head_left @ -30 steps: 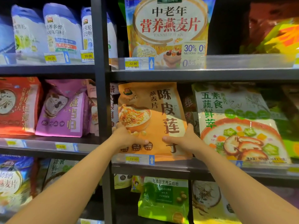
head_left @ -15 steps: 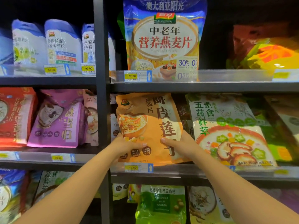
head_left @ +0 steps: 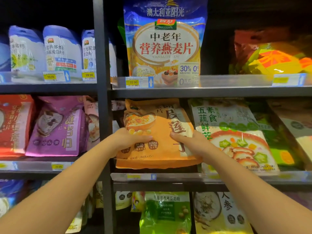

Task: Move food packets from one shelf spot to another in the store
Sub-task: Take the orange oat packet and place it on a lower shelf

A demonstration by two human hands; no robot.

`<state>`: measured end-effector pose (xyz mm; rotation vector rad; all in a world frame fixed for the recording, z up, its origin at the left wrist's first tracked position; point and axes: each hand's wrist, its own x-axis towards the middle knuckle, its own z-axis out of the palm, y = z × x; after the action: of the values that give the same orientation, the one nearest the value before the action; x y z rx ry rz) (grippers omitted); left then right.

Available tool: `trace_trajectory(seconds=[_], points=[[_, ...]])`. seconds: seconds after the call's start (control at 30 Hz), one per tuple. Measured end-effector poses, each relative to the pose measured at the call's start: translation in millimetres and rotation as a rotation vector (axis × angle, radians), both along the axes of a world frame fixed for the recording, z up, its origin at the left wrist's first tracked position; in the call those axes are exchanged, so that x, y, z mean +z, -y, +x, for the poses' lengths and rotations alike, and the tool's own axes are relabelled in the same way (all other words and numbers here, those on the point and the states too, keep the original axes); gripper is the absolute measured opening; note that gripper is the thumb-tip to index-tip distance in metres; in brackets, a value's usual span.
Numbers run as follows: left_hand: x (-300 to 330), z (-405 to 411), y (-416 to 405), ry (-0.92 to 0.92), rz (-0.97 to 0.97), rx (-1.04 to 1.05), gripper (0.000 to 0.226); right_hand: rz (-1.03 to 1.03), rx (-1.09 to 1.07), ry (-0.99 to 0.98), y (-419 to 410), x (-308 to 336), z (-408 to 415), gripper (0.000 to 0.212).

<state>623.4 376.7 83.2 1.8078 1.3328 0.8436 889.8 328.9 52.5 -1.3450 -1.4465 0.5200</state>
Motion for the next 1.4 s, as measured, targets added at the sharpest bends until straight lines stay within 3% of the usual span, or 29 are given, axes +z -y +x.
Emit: trace_trajectory(seconds=[0.27,0.57,0.67,0.73,0.83,1.0,1.17,1.27,1.33,1.4], points=[[-10,-13,32,0.139,0.024,-0.049,0.083,0.017,0.135,-0.148,31,-16,-2,0.037],[-41,-17,67,0.37,-0.236,-0.047,0.077,0.008,0.197,-0.185,64,-43,4,0.036],[-56,-23,73,0.408,-0.211,-0.04,0.093,0.019,0.216,-0.194,73,-56,-2,0.035],[-67,-29,77,0.439,-0.198,-0.045,0.108,0.011,0.21,-0.226,80,-63,-9,0.053],[-84,-40,85,0.505,-0.186,-0.077,0.106,0.001,0.182,-0.239,96,-76,-23,0.068],[-99,-67,107,0.379,0.025,-0.306,0.072,-0.011,0.204,-0.311,139,-98,-57,0.051],[-124,-123,128,0.386,0.041,-0.418,0.085,-0.029,0.067,-0.345,184,-116,-112,0.066],[-140,-172,140,0.347,0.07,-0.469,0.066,-0.057,-0.021,-0.351,202,-130,-156,0.079],[-151,-205,146,0.283,0.103,-0.478,0.059,-0.091,-0.07,-0.326,210,-141,-186,0.076],[-165,-235,148,0.251,0.113,-0.446,0.074,-0.115,-0.093,-0.315,216,-154,-216,0.067]])
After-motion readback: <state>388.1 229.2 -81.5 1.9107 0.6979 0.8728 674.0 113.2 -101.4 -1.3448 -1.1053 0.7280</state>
